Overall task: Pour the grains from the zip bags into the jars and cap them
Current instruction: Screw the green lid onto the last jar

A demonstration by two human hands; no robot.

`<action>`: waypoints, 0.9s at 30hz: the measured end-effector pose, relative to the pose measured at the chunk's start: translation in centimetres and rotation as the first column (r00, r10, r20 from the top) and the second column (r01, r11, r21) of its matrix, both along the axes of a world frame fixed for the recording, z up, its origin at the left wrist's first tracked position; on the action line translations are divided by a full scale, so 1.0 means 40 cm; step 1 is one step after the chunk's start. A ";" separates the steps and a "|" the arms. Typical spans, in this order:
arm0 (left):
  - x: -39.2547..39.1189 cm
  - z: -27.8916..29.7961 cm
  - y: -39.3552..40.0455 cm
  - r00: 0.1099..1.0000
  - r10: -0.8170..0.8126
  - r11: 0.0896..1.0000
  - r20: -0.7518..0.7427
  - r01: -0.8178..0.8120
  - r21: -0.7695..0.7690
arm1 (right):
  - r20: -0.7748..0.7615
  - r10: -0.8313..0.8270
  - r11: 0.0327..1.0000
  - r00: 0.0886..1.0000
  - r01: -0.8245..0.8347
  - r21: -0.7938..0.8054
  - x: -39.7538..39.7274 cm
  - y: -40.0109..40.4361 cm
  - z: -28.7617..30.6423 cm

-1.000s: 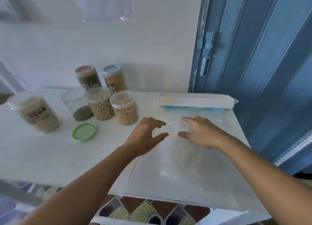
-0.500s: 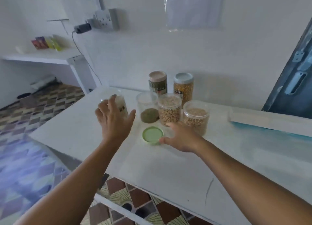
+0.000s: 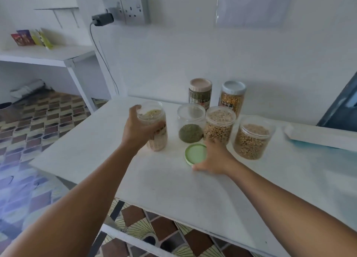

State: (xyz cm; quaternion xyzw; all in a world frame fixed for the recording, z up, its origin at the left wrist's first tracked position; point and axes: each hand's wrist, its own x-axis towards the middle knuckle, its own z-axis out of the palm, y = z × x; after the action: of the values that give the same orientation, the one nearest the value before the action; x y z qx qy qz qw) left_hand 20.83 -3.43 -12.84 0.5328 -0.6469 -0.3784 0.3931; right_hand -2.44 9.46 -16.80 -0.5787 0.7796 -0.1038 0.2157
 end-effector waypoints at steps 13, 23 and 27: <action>0.039 0.004 0.043 0.927 -0.374 0.927 -0.013 0.374 0.010 | 0.144 0.102 0.939 0.984 -0.048 -0.340 0.055 -0.036 0.293; 0.040 0.012 0.042 0.847 -0.523 0.845 -0.099 0.530 0.074 | 0.050 0.266 0.939 0.963 -0.247 -0.239 0.168 -0.131 0.333; 0.040 -0.001 0.036 0.847 -0.520 0.846 -0.110 0.528 0.070 | 0.071 0.295 0.942 0.953 -0.278 -0.190 0.163 -0.144 0.331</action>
State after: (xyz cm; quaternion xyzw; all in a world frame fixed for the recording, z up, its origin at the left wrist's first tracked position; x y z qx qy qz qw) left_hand 22.42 -2.00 -12.90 0.3376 -0.7307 -0.5252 0.2761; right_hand 4.09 3.70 -3.57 -0.6971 0.6631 -0.1690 0.2140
